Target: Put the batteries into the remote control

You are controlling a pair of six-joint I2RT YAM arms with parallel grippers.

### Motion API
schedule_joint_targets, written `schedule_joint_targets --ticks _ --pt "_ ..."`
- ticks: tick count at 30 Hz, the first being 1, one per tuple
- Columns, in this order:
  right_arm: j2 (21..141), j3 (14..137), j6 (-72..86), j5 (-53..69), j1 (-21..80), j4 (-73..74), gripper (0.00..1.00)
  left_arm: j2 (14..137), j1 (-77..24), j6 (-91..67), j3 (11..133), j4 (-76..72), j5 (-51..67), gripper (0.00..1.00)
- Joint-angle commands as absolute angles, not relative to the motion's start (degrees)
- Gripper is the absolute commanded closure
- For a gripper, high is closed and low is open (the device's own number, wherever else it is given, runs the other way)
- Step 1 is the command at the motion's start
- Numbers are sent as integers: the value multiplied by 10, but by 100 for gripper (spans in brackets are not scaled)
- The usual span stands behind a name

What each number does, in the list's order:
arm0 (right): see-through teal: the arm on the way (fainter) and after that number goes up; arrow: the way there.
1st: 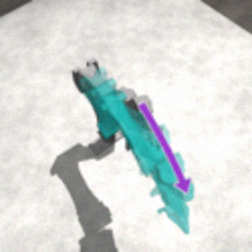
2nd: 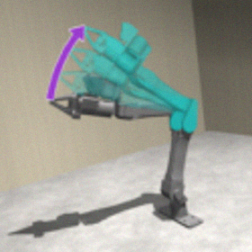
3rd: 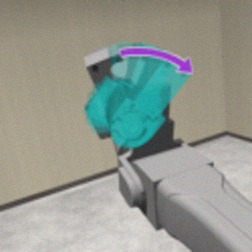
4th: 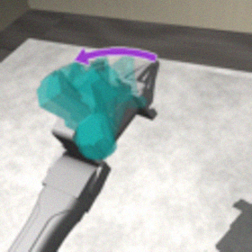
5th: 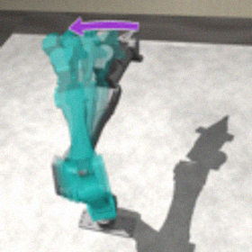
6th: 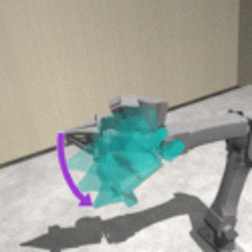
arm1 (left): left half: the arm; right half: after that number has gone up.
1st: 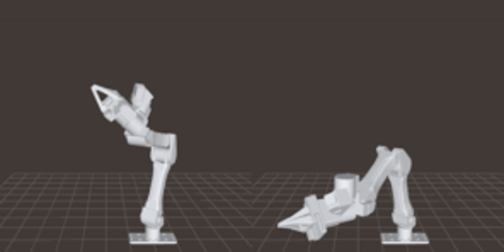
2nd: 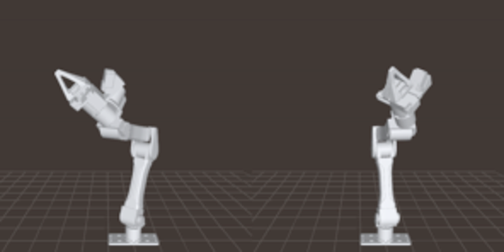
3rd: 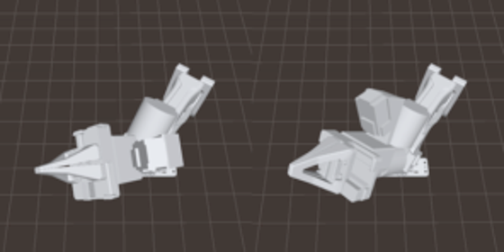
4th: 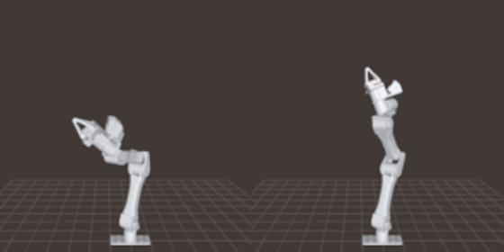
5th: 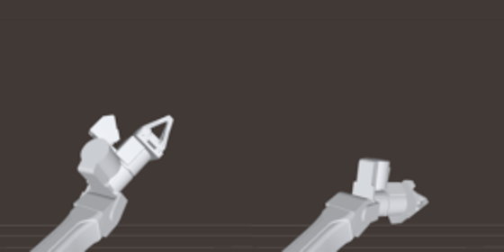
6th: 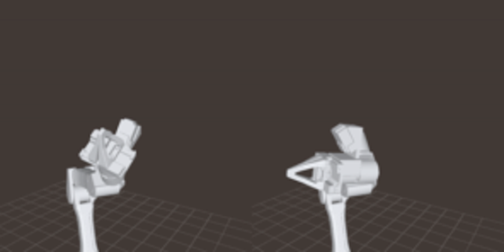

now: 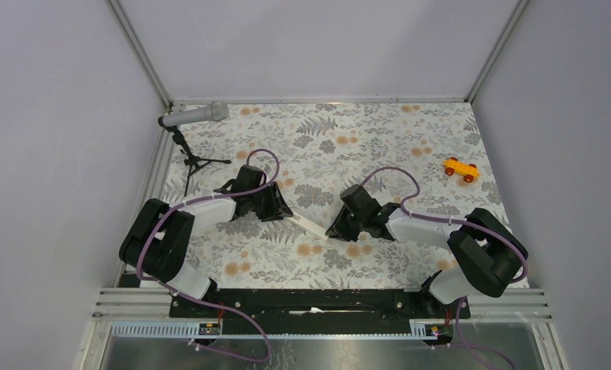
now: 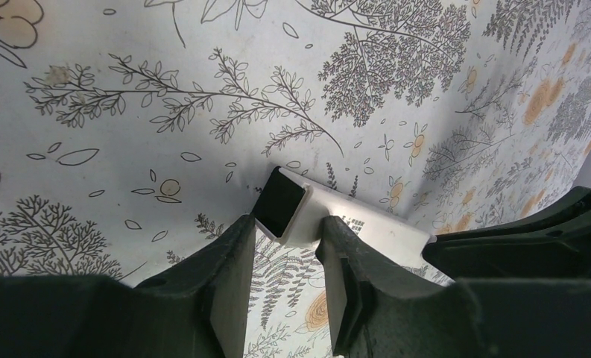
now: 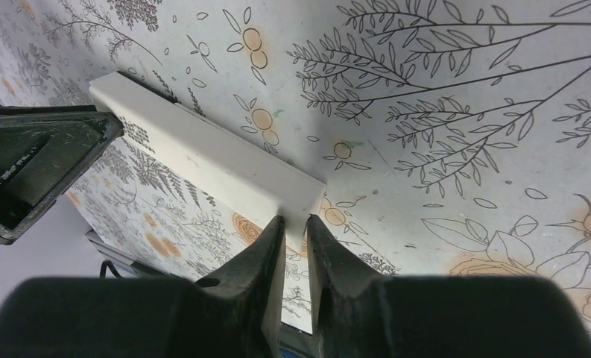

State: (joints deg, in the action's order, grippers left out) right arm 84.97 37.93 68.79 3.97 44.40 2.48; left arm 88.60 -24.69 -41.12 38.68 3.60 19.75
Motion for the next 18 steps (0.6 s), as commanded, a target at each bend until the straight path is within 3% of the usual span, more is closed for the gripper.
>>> schedule_joint_targets --ticks 1,18 --pt "861 385 662 25 441 46 80 922 -254 -373 365 139 118 65" --pt "895 374 663 63 441 19 85 920 -261 -350 383 138 133 82"
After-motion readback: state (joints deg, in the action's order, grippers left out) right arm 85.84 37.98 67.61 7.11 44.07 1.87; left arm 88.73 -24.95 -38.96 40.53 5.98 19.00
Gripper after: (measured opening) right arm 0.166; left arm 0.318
